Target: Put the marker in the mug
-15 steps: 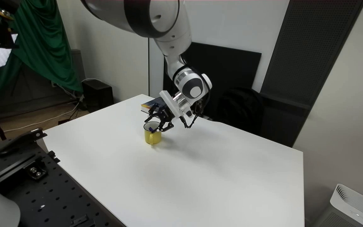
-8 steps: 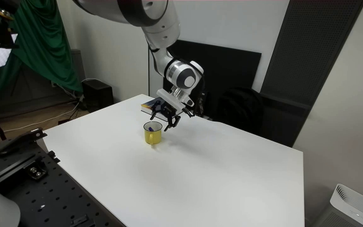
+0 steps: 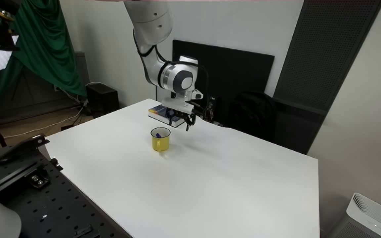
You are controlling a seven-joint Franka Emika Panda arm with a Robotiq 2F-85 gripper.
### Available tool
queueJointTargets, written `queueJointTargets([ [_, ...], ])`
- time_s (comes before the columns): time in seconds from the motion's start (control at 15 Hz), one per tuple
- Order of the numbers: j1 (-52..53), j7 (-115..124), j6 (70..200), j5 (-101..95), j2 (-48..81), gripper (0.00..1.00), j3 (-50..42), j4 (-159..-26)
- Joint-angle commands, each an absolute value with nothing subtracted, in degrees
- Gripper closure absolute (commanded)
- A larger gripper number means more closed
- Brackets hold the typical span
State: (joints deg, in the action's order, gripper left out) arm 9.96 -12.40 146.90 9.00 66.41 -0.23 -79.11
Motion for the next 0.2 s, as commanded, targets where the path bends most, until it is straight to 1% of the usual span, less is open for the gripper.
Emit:
queueJointTargets([
  [0.0,12.66,-3.11,161.36,3.42,62.48,0.0,-3.41,-88.49],
  [0.07,9.46,-6.73,156.04,2.71,65.74,0.0,0.37,-82.59],
  [0.13,10.15,-5.04,158.96,1.97,65.62,0.0,-0.53,-83.86],
])
